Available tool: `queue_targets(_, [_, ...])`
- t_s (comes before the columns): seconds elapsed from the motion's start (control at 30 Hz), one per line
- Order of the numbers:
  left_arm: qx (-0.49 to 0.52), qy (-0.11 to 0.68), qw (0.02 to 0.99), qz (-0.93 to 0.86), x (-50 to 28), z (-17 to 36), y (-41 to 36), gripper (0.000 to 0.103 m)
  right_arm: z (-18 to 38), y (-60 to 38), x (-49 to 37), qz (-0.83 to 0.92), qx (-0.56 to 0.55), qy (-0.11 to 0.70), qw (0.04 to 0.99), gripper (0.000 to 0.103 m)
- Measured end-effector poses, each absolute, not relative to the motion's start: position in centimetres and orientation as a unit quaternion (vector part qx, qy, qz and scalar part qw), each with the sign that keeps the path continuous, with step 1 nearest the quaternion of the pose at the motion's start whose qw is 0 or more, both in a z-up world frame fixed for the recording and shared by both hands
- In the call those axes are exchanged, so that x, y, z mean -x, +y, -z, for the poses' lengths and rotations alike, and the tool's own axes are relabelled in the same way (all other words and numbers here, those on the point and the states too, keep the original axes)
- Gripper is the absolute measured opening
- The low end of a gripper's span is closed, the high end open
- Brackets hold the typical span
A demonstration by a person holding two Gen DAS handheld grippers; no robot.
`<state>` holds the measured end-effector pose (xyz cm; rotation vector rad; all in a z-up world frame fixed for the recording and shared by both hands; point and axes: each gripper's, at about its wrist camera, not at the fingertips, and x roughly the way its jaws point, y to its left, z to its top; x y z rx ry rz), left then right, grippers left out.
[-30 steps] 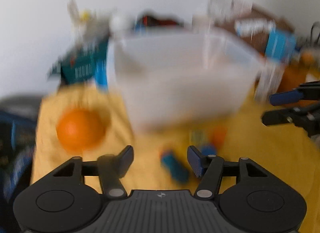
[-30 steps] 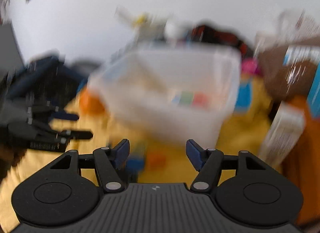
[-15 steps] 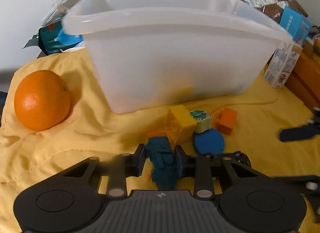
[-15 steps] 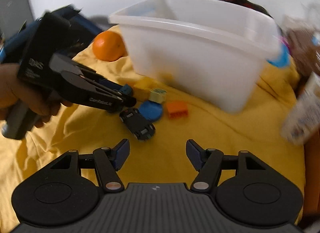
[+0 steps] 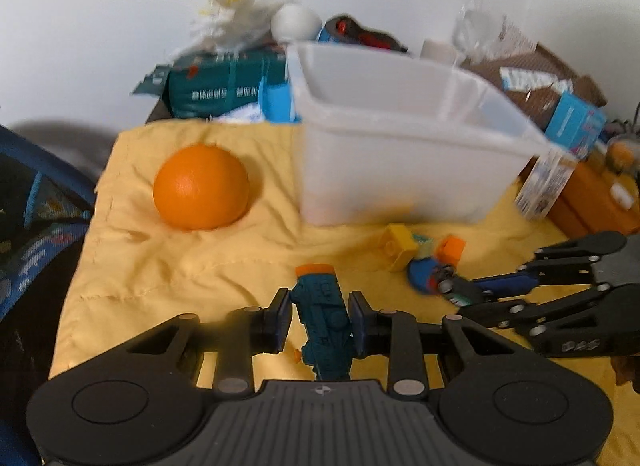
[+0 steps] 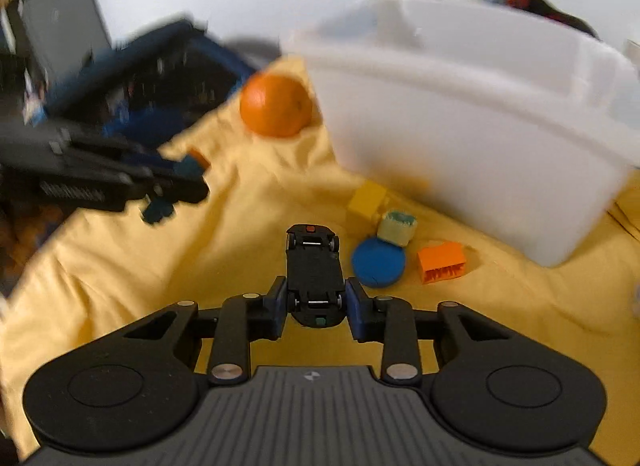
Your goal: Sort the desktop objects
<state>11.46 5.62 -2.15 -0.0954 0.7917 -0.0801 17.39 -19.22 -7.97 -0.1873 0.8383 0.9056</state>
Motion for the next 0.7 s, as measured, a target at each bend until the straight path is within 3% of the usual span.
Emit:
queue_targets(0.37, [0.056, 0.312, 0.946, 0.061, -18.0, -6.1, 2.9, 0.034, -3.0, -24.3, -23.3, -0.361, -0.039, 0.314, 0.877, 0.034])
queue_targets(0.7, [0.022, 0.312, 0.948, 0.064, -24.2, -9.2, 0.2, 0.034, -3.5, -24.4, -29.8, -0.308, -0.033, 0.353, 0.883, 0.034])
